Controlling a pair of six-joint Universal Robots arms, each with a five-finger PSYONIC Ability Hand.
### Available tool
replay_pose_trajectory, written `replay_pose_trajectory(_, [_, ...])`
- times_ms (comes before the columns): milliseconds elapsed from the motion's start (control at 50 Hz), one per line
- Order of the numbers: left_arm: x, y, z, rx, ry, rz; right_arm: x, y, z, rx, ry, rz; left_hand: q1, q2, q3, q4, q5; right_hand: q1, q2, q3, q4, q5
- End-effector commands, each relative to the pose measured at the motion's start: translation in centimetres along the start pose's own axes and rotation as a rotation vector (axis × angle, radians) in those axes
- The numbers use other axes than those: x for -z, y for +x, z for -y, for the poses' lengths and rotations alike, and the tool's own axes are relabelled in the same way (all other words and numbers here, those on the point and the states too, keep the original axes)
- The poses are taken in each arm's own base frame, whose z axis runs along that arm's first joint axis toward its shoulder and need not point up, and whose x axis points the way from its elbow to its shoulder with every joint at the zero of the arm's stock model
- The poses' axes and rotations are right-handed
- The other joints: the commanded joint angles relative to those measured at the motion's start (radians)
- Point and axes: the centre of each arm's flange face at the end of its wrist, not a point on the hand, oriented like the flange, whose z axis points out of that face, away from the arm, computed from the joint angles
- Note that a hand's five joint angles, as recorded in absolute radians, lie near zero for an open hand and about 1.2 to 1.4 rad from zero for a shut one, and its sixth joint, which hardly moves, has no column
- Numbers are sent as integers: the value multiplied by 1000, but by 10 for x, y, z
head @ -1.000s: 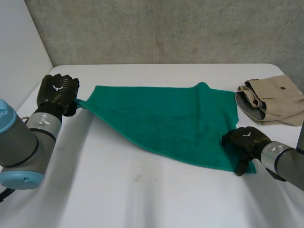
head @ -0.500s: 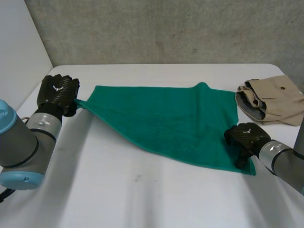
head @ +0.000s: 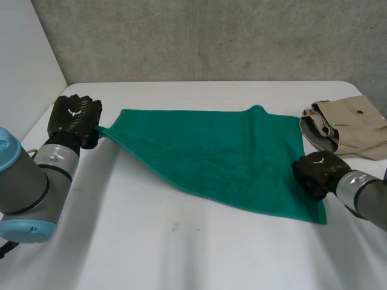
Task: Fold the laundry.
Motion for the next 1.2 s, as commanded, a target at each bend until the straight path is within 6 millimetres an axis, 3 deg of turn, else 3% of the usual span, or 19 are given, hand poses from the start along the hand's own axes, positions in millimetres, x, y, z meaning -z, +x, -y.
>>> replay_pose_trajectory(20, [3,1,2,0,4,-7,18,8,2,9,-54,27,257,197,202,194,243,-457,-614,-629,-642,-621])
replay_pose_trajectory(140, [3,2,2,0,2,-8,23,1,-5,-114,-17,17,257,197,202,194,243,-752,-909,-924,-936,-915])
replay_pose_trajectory(260, [3,2,1,0,2,-6,18,-17,-10,-264,73,19,257,197,202,194,243,-708,-865,-880,-892,-872])
replay_pose_trajectory(420, [2,0,1,0,1,-1,8,-39,-10,-203,93,59,257,197,202,194,243,-506,-663,-678,-690,-669])
replay_pose_trajectory(580, [1,-1,0,0,0,0,1,-35,-18,-122,60,11,257,197,202,194,243,-464,-621,-636,-649,-628])
replay_pose_trajectory(1200, [1,0,-2,2,-4,-2,-19,-28,-20,-89,95,-24,257,197,202,194,243,-241,-398,-413,-425,-405])
